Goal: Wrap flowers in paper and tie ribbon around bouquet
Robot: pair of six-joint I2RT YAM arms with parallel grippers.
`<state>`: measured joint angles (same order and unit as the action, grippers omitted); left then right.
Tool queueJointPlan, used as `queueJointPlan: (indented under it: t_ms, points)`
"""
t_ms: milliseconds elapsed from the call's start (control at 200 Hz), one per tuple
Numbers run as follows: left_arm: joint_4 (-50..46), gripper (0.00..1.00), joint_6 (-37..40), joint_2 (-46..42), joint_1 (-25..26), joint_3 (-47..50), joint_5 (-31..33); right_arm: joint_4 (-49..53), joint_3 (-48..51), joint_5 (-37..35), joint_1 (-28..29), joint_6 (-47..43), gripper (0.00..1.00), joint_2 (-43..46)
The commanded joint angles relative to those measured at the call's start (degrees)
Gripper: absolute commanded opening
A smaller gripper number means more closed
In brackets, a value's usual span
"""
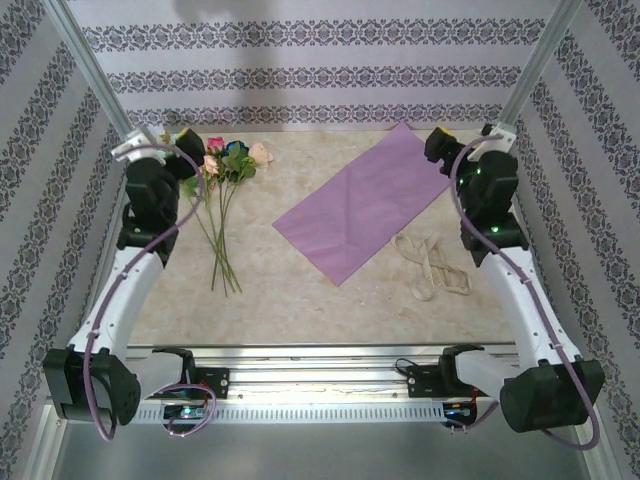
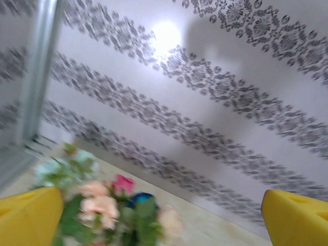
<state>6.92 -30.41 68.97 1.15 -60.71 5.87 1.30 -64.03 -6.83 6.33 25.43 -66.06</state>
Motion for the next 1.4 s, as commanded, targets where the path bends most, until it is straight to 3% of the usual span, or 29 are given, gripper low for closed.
queueJointPlan:
  t_ms: [0,85,200,265,450,649,779,914,1259,1399]
  points:
    - [-24.88,0.89,-13.31,11.76,1.82,-7.80,-17.39,29.81,-9.21,-0.29,9.42,4.11,0.78,-11.63]
    - [-28.88,0.80,-14.12,18.23,5.47,-12.25,-22.37,33.01,-12.08,5.17,14.48,4.08,0.60,-19.00]
    - [-33.45,0.70,-14.73,25.16,9.49,-15.14,-23.39,35.41,-15.15,8.80,20.10,3.69,0.60,-28.13]
    - [-32.38,0.55,-17.48,29.27,10.85,-15.34,-26.50,37.87,-17.68,9.23,22.03,3.69,0.61,-33.38]
    - [-31.49,0.43,-17.86,41.37,15.04,-24.08,-27.41,36.41,-15.49,15.88,16.96,11.19,0.52,-41.86]
    - [-32.70,0.28,-16.46,55.02,17.21,-36.76,-28.35,35.69,-17.50,17.57,14.44,11.04,0.45,-48.62]
    - [-34.62,0.19,-16.34,60.04,18.34,-38.34,-29.02,36.93,-19.44,17.93,14.38,10.67,0.44,-52.20]
    - [-34.32,0.15,-17.36,57.78,19.61,-31.21,-28.09,37.80,-20.29,19.04,14.68,9.38,0.44,-54.45]
    - [-23.80,0.12,-26.79,38.07,20.92,1.97,-28.39,41.82,-23.85,20.24,18.67,1.61,0.46,-57.41]
    - [-26.55,0.14,-25.38,31.69,20.33,4.41,-22.95,42.69,-25.29,20.22,20.94,0.83,0.47,-57.19]
